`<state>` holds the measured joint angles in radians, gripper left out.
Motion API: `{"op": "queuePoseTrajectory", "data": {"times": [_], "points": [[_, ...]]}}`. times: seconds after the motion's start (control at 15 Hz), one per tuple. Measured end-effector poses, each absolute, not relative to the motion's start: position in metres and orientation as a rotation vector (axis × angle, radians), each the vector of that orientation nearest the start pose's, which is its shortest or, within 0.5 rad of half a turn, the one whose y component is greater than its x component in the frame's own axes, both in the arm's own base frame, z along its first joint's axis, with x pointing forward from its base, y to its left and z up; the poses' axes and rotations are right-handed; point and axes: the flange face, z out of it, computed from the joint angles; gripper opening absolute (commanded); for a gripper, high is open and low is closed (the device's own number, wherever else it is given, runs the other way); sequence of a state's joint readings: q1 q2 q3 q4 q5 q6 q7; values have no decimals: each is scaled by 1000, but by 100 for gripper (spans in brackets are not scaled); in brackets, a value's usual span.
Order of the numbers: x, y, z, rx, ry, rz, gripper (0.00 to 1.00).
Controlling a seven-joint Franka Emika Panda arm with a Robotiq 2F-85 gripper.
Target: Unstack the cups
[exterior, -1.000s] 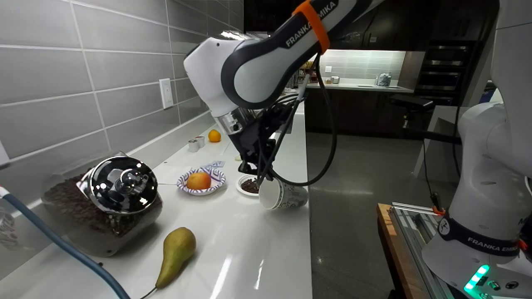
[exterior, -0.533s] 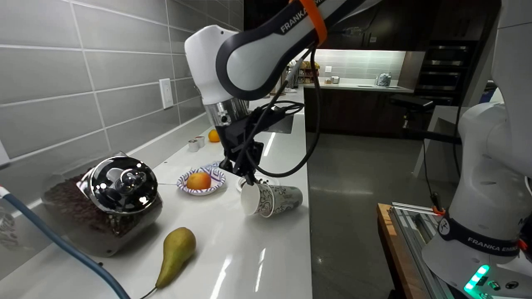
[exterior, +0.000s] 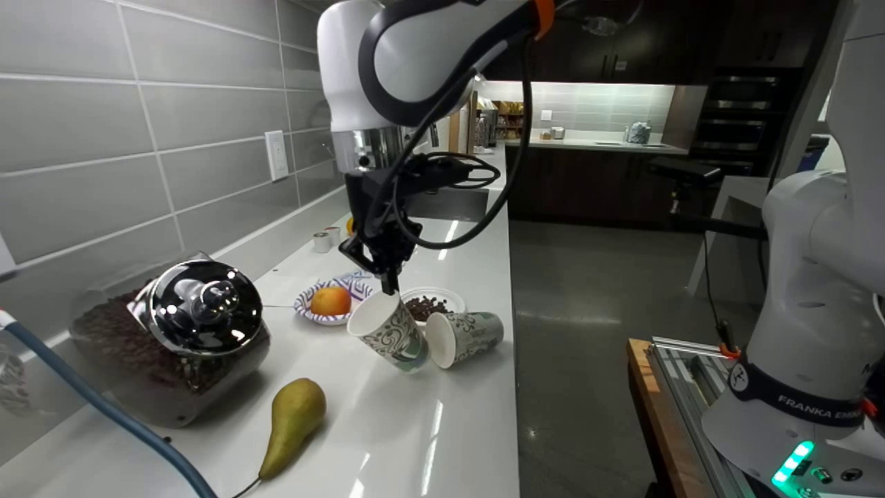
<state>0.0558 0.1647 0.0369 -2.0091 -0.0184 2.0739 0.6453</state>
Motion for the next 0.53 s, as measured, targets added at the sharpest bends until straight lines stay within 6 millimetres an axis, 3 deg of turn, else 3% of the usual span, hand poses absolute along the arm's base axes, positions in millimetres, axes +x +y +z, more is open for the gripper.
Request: {"op": "queuePoseTrajectory", "data": {"times": [0.27,0.53], "points": [[572,49,403,-2978,797,10,1],[568,24,430,-2830,781,-164,1]]}}
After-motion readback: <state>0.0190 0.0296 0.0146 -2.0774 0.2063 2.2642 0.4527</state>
